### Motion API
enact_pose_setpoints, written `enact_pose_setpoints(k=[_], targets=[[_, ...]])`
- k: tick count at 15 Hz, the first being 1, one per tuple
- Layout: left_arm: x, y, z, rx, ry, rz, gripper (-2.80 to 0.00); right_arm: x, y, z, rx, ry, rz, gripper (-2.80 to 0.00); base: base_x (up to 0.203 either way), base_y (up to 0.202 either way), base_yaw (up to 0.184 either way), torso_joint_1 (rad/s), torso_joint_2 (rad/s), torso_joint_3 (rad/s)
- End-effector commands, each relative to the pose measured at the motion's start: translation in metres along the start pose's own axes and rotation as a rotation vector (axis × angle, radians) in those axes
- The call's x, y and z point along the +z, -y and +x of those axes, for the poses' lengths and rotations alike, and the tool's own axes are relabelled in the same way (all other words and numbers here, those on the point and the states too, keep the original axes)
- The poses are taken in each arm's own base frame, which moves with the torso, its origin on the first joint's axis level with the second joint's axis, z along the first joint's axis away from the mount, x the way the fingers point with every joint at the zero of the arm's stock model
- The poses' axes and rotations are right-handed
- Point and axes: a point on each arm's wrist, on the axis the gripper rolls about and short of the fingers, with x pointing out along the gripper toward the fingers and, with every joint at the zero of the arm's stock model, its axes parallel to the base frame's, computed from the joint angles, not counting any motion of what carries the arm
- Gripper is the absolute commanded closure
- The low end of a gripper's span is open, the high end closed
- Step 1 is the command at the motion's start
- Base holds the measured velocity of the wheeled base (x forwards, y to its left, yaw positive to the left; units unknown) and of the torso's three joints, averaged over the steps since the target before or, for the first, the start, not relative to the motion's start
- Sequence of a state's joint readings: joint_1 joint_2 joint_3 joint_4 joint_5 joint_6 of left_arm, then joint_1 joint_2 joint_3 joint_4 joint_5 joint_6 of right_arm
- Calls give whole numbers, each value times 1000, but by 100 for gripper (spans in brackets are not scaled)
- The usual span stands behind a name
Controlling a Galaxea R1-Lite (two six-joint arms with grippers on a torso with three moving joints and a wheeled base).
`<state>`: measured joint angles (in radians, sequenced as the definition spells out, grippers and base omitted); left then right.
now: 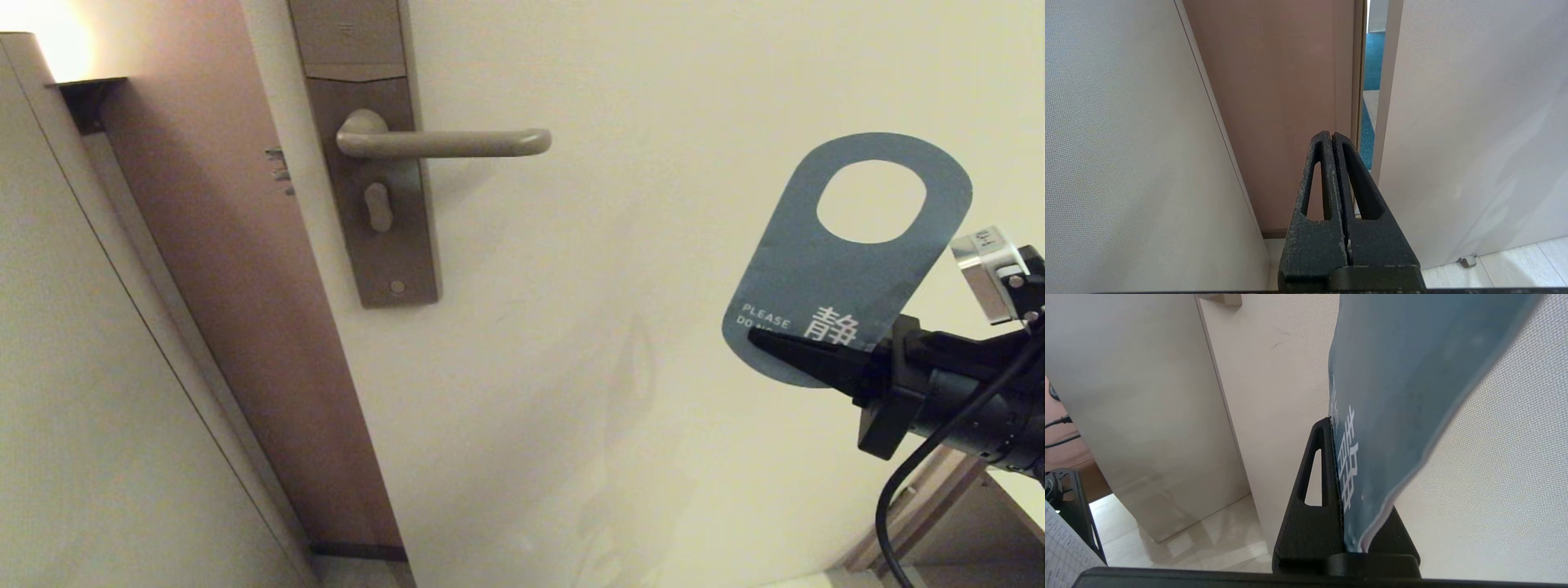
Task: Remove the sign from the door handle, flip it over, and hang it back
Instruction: Hang the sign back with the other side facing out
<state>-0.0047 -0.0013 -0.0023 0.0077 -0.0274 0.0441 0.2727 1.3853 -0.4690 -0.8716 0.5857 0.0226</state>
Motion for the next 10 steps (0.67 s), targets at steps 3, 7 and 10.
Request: enact_pose_setpoints(k=[3, 7, 10], targets=[[0, 0, 0, 0, -1, 0, 0, 3, -8, 9, -3, -7, 2, 0, 0, 0, 0, 0, 0, 0], [0, 0, 0, 0, -2, 0, 0, 16, -23, 17, 3, -73, 115, 0, 0, 0, 0, 0, 0, 0], [0, 0, 0, 0, -1, 0, 0, 25, -23, 18, -23, -150, 177, 0, 0, 0, 0, 0, 0, 0]])
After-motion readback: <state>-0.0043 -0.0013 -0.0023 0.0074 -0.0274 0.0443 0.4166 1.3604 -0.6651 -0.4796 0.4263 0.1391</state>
